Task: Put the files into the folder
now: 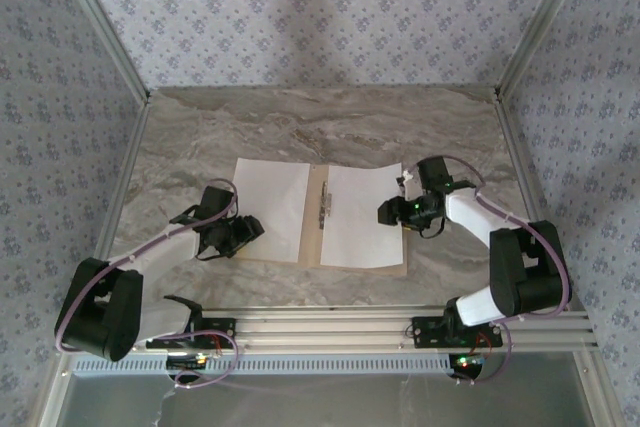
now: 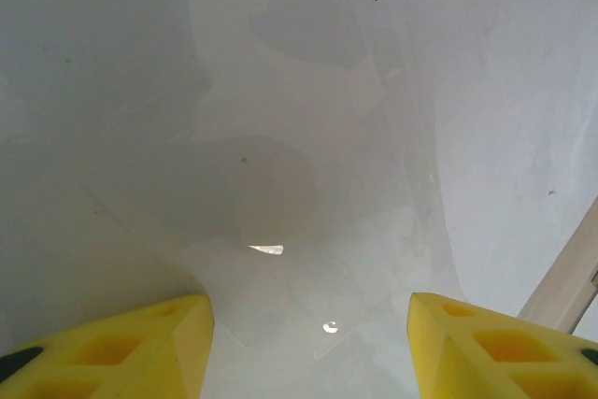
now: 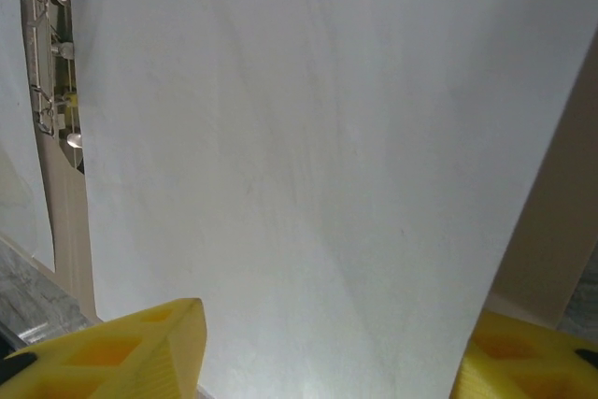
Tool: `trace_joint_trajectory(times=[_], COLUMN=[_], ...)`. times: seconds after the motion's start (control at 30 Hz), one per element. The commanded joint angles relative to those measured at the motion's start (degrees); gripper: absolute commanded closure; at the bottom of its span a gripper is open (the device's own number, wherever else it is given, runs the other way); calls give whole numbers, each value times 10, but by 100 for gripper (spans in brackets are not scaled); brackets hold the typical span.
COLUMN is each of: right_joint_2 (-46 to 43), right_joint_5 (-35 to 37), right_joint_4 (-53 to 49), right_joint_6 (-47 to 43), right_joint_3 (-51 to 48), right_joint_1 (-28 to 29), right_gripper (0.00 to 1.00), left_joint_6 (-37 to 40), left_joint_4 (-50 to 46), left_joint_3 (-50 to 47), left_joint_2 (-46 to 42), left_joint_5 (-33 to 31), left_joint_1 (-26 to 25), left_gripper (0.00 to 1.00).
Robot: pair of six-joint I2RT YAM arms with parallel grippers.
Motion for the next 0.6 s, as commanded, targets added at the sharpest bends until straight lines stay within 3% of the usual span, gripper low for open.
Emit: trace_joint_trajectory(times=[0.0,0.2,0.57], right_joint_2=[5,-4,-3], right_joint_5=[12,22,36], right_joint_4=[-29,-39,-57], right_joint_6=[-7,-5,-4], right_joint_3=[18,20,24], right_joint_1=[2,3,3], right_gripper=[33,27,24], left_joint_6=[11,12,11], left_joint_4=[-7,-6,-2], left_joint_3=[-4,-4,-8], left_joint_2=[12,13,13], left_joint_5=[9,9,11], left_joint_1=[3,3,3], left_gripper=[41,41,41])
